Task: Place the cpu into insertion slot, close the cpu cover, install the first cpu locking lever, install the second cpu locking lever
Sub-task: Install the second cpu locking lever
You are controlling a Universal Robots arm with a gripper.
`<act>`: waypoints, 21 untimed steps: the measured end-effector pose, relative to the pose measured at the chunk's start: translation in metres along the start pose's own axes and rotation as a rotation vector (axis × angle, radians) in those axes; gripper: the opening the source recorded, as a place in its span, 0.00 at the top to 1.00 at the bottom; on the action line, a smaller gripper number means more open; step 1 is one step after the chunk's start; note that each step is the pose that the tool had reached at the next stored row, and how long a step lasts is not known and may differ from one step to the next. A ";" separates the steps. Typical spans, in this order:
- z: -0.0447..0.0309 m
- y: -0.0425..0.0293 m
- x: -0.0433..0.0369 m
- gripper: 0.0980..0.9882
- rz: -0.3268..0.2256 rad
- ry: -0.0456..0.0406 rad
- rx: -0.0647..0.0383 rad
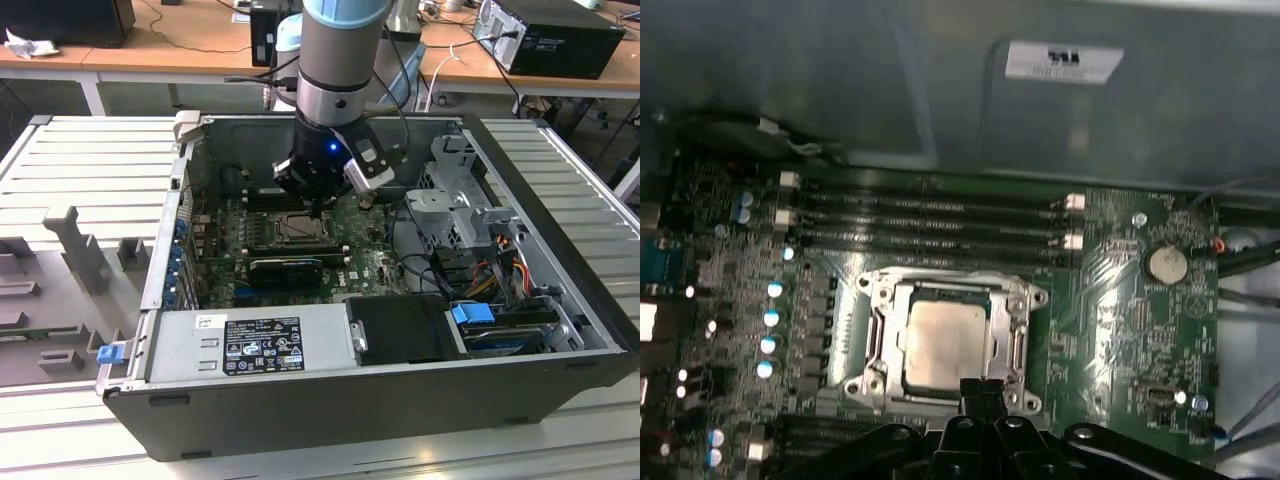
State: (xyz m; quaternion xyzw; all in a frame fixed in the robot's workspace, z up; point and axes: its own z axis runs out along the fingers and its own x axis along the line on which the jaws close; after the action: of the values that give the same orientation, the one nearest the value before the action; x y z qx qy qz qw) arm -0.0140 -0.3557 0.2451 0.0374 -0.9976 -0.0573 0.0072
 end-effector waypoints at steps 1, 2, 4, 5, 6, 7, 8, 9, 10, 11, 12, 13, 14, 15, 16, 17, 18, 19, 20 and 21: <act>0.0004 -0.0024 0.0003 0.99 0.000 0.0008 0.000; 0.0008 -0.0043 0.0006 0.99 0.000 0.0020 0.000; 0.0016 -0.0099 0.0012 0.99 0.000 0.0052 0.000; 0.0018 -0.0134 0.0017 0.99 0.001 0.0065 -0.001; 0.0021 -0.0164 0.0022 0.99 0.001 0.0072 -0.001; 0.0026 -0.0185 0.0037 0.99 0.001 0.0080 -0.001; 0.0031 -0.0194 0.0062 0.99 0.001 0.0086 -0.001; 0.0035 -0.0199 0.0093 0.99 0.001 0.0087 -0.001; 0.0039 -0.0202 0.0137 0.99 0.001 0.0088 -0.003; 0.0042 -0.0204 0.0176 0.99 0.001 0.0088 -0.004; 0.0045 -0.0204 0.0212 0.99 0.001 0.0090 -0.005; 0.0051 -0.0202 0.0245 0.99 0.001 0.0091 -0.006; 0.0060 -0.0201 0.0273 0.99 0.001 0.0092 -0.006; 0.0074 -0.0202 0.0290 0.99 0.001 0.0096 -0.006; 0.0091 -0.0203 0.0297 0.99 0.001 0.0097 -0.006; 0.0120 -0.0206 0.0304 0.99 0.001 0.0098 -0.006; 0.0140 -0.0208 0.0307 0.99 0.001 0.0098 -0.006; 0.0162 -0.0210 0.0310 0.99 0.001 0.0097 -0.006; 0.0180 -0.0213 0.0313 0.99 0.001 0.0097 -0.007; 0.0182 -0.0226 0.0322 0.99 0.001 0.0097 -0.010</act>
State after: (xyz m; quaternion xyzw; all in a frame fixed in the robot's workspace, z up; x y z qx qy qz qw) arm -0.0448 -0.3785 0.2247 0.0374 -0.9973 -0.0619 0.0123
